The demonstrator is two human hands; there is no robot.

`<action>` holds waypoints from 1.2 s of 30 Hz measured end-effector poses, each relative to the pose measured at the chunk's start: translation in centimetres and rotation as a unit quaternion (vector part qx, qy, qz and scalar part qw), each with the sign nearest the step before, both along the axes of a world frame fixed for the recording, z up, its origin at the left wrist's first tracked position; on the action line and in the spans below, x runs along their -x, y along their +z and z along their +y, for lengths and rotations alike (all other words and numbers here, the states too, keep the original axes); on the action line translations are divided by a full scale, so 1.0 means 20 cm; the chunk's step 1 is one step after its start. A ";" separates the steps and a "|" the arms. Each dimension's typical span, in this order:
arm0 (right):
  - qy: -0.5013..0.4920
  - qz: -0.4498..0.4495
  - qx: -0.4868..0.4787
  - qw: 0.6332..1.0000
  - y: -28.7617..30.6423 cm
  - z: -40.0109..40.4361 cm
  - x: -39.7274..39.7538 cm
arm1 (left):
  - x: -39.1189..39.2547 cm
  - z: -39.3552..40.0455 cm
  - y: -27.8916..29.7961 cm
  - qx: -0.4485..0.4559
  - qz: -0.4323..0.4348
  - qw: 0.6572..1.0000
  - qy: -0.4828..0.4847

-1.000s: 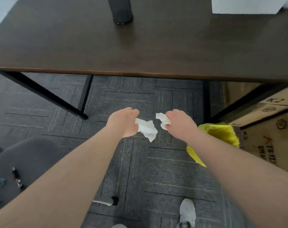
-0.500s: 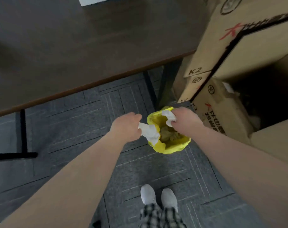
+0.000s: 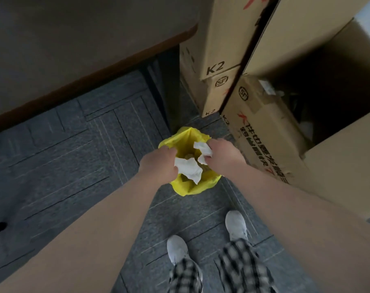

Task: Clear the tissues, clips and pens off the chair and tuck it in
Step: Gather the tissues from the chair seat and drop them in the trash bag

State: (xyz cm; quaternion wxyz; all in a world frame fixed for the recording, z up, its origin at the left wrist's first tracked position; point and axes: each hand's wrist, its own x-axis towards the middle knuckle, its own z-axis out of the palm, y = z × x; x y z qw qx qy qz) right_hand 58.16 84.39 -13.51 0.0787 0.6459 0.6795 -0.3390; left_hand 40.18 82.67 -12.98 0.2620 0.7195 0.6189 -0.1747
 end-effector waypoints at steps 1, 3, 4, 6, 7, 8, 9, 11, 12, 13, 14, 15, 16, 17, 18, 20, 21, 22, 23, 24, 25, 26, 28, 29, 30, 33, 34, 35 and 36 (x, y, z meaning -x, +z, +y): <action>-0.001 0.004 0.006 1.000 -0.04 0.01 -0.01 | -0.02 0.00 -0.04 0.006 0.005 1.000 0.012; -0.006 0.014 0.011 1.000 -0.13 0.04 -0.02 | -0.05 0.01 -0.14 0.019 0.013 0.999 0.044; -0.008 0.018 0.014 1.000 -0.17 0.05 -0.03 | -0.07 0.02 -0.19 0.025 0.017 0.998 0.061; -0.005 0.026 0.025 0.999 -0.26 0.07 -0.05 | -0.10 0.03 -0.28 0.032 0.023 0.994 0.098; 0.001 0.026 0.032 0.999 -0.31 0.08 -0.06 | -0.12 0.03 -0.33 0.035 0.028 0.992 0.117; 0.009 0.024 0.038 0.999 -0.35 0.09 -0.07 | -0.14 0.04 -0.37 0.039 0.034 0.990 0.135; 0.015 0.022 0.043 0.999 -0.39 0.10 -0.09 | -0.16 0.04 -0.41 0.046 0.039 0.987 0.149; 0.021 0.020 0.049 0.998 -0.46 0.13 -0.11 | -0.19 0.05 -0.48 0.061 0.047 0.982 0.172; 0.022 0.020 0.051 0.998 -0.49 0.14 -0.12 | -0.20 0.05 -0.50 0.067 0.048 0.979 0.184; 0.024 0.020 0.055 0.998 -0.51 0.14 -0.12 | -0.21 0.05 -0.53 0.071 0.048 0.977 0.198; 0.026 0.022 0.060 0.998 -0.53 0.15 -0.13 | -0.22 0.05 -0.55 0.074 0.046 0.973 0.212; 0.028 0.024 0.063 0.997 -0.55 0.16 -0.13 | -0.22 0.06 -0.57 0.076 0.043 0.970 0.227; 0.031 0.025 0.066 0.997 -0.56 0.17 -0.12 | -0.23 0.07 -0.59 0.079 0.040 0.967 0.240; 0.032 0.028 0.068 0.997 -0.58 0.18 -0.12 | -0.23 0.08 -0.61 0.082 0.038 0.964 0.251; 0.032 0.033 0.069 0.997 -0.59 0.19 -0.12 | -0.23 0.09 -0.63 0.084 0.036 0.960 0.263; 0.028 0.041 0.078 0.996 -0.61 0.20 -0.11 | -0.24 0.10 -0.65 0.086 0.029 0.953 0.288; 0.026 0.044 0.082 0.995 -0.63 0.20 -0.11 | -0.24 0.10 -0.66 0.086 0.022 0.950 0.300; 0.027 0.047 0.085 0.995 -0.64 0.20 -0.10 | -0.25 0.11 -0.67 0.085 0.013 0.946 0.311; 0.028 0.050 0.087 0.995 -0.65 0.20 -0.10 | -0.25 0.11 -0.68 0.083 0.002 0.943 0.323; 0.030 0.052 0.090 0.994 -0.66 0.20 -0.09 | -0.26 0.11 -0.69 0.080 -0.010 0.939 0.336; 0.030 0.057 0.093 0.994 -0.67 0.19 -0.08 | -0.26 0.11 -0.70 0.076 -0.020 0.934 0.348; 0.028 0.063 0.099 0.993 -0.68 0.19 -0.08 | -0.27 0.11 -0.70 0.072 -0.028 0.931 0.357; 0.013 0.075 0.114 0.991 -0.68 0.18 -0.08 | -0.28 0.10 -0.70 0.067 -0.038 0.925 0.371; 0.003 0.082 0.121 0.989 -0.68 0.18 -0.08 | -0.29 0.10 -0.70 0.062 -0.041 0.923 0.377; 0.000 0.088 0.123 0.988 -0.68 0.17 -0.08 | -0.29 0.10 -0.70 0.056 -0.047 0.922 0.381; 0.012 0.098 0.123 0.987 -0.68 0.16 -0.09 | -0.30 0.09 -0.69 0.048 -0.075 0.922 0.376; 0.019 0.098 0.123 0.987 -0.67 0.16 -0.10 | -0.30 0.09 -0.68 0.052 -0.082 0.923 0.371; 0.024 0.098 0.122 0.987 -0.67 0.16 -0.10 | -0.30 0.09 -0.68 0.058 -0.087 0.924 0.367; 0.028 0.097 0.122 0.987 -0.66 0.16 -0.10 | -0.30 0.08 -0.67 0.062 -0.093 0.926 0.361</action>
